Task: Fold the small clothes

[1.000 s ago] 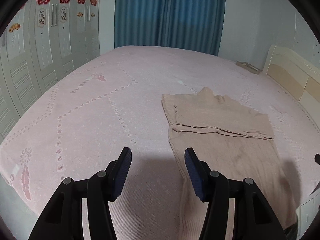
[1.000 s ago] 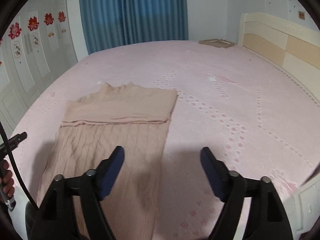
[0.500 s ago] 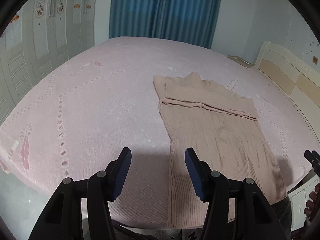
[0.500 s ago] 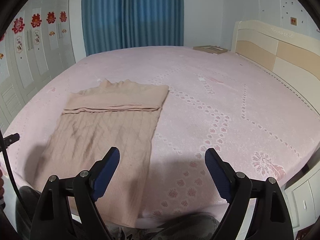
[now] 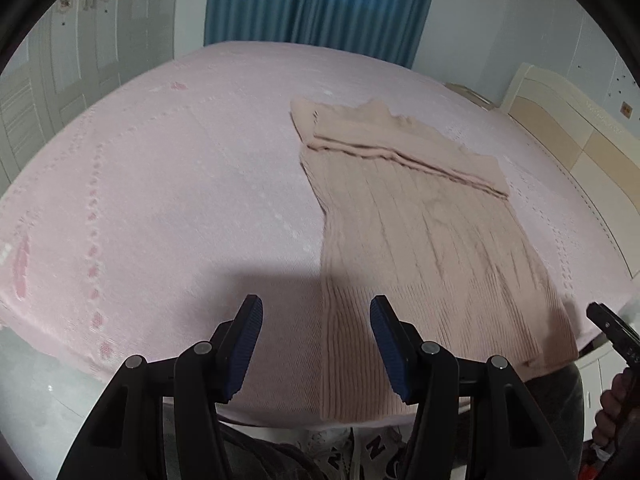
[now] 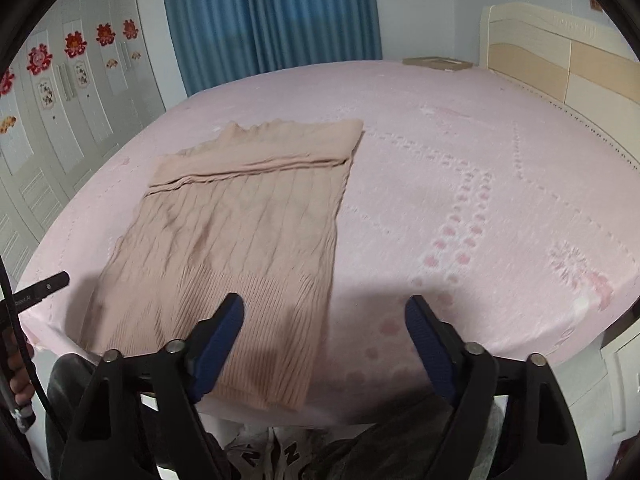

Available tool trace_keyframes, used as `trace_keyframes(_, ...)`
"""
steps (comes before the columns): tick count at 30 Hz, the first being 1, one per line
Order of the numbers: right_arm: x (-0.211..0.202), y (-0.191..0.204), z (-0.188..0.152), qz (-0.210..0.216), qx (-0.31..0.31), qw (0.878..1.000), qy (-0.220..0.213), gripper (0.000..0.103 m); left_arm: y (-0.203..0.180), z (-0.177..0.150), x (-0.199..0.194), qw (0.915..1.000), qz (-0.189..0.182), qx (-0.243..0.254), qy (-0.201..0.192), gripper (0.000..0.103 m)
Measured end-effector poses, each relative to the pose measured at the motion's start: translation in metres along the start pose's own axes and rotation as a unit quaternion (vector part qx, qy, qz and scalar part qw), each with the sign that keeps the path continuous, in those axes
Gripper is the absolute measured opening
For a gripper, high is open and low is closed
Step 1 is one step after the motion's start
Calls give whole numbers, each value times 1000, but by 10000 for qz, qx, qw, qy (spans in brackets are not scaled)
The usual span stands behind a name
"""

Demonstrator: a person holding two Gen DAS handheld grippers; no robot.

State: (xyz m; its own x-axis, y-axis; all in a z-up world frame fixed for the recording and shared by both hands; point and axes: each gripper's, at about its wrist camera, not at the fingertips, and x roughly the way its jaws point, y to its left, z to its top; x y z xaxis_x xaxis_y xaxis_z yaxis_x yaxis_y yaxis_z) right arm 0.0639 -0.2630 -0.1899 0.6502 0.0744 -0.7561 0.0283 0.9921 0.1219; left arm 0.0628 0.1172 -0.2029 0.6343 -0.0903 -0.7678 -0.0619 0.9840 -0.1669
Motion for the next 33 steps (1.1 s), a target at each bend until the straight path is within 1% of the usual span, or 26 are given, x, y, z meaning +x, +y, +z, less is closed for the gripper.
trace_keyframes(1,3,2,-2,8,-13,10000,20,66,-2,-3,2,10000,16,74,33,54)
trace_keyframes(2,5,3,-4,-9,-8,10000,37,63,-5,-6,5,9998,71,181,53,54)
trace_keyframes(4,15,4,-7,-19,87,9998,185,53,-11,-12,9,9992,144,354,106,53)
trace_keyframes(5,17,3,-9,33,142,9996,254,50,-15,-14,11,9990,79,416,153,53)
trace_keyframes(7,27,2,-11,239,255,9981,508,37,-18,-15,15,9988,-11,453,206,53)
trace_keyframes(8,30,2,-13,295,272,9975,579,35,-21,-17,19,9985,-58,475,250,53)
trace_keyframes(10,37,5,-18,367,197,9966,705,27,-24,-18,25,9982,-98,469,354,50)
trace_keyframes(12,42,8,-21,425,113,9960,778,20,-25,-21,32,9980,-121,433,440,49)
trace_keyframes(16,46,10,-29,454,72,9961,750,21,-26,-25,35,9984,-73,420,370,49)
trace_keyframes(19,48,8,-29,524,157,9957,754,23,-24,-24,38,9989,-84,270,374,49)
trace_keyframes(22,50,7,-28,545,203,9954,759,24,-26,-21,42,9989,9,214,406,50)
trace_keyframes(23,50,7,-27,539,226,9953,766,24,-28,-19,43,9988,52,231,425,44)
trace_keyframes(24,51,7,-26,521,223,9954,776,24,-29,-18,42,9988,43,264,416,35)
trace_keyframes(25,52,9,-24,486,159,9958,764,21,-29,-16,42,9988,-23,271,405,13)
trace_keyframes(26,51,10,-24,489,110,9960,745,13,-28,-15,41,9988,-117,248,417,10)
trace_keyframes(27,51,11,-23,500,71,9961,721,5,-25,-13,39,9988,-190,196,404,10)
trace_keyframes(29,41,6,-20,522,142,9972,523,5,-18,-11,29,9991,-252,194,278,9)
trace_keyframes(30,30,-3,-19,550,286,9976,316,5,-14,-10,25,9992,-265,199,244,9)
trace_keyframes(31,25,-11,-18,584,391,9972,252,4,-9,-9,20,9991,-330,167,202,9)
trace_keyframes(32,23,-16,-18,604,443,9969,257,4,-3,-9,17,9988,-450,99,189,9)
trace_keyframes(33,23,-24,-18,585,505,9965,326,4,1,-9,18,9985,-496,49,214,9)
